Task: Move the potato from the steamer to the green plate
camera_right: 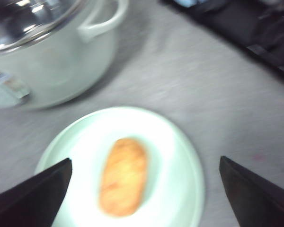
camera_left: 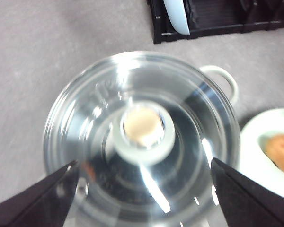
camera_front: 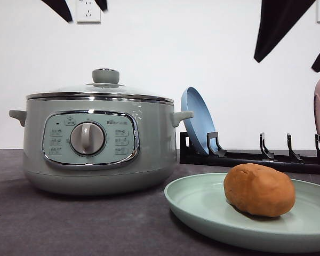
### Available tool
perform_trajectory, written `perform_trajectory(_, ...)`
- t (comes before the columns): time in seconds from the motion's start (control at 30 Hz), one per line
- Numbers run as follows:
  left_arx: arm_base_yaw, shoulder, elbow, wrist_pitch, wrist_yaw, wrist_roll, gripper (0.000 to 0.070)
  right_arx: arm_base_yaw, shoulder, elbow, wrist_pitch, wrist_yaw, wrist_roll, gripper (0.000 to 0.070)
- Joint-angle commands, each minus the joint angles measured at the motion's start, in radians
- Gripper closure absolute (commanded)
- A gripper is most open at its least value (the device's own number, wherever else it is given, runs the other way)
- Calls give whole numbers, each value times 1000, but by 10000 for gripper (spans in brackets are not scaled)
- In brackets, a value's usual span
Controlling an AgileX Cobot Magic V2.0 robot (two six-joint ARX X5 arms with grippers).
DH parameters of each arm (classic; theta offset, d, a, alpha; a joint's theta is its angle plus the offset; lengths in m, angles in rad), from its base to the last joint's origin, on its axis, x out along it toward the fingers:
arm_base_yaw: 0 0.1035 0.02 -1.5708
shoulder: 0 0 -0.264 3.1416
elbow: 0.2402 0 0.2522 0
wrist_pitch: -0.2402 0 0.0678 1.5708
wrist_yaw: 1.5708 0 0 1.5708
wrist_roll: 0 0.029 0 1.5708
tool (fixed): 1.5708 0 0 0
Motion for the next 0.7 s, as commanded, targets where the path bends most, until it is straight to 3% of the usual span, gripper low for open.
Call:
perform_trajectory(0.0,-9,-13,26,-22,2,-17,146,10,6,16,-5,-42,-11,70)
perform_trajectory(0.23,-19,-88,26,-137,2,-29,146,10,6,16,-31,-224,-10,72)
perform_trajectory(0.4,-21,-111,26,-165,2,-43,155,10,6,16,-41,-244,-11,103)
perform_trajectory(0.47,-21,-113,26,-175,2,-43,212,10,6,16,-46,-243,-11,185)
perform_trajectory(0.5,-20,-113,26,-182,2,-43,281,10,6,16,-48,-243,-11,253)
perform_trajectory(0.63,-21,-112,26,-192,2,-43,670,10,6,16,-51,-242,-21,663)
perform_trajectory(0.67,-21,-112,26,-192,2,-43,699,10,6,16,-51,-241,-24,700)
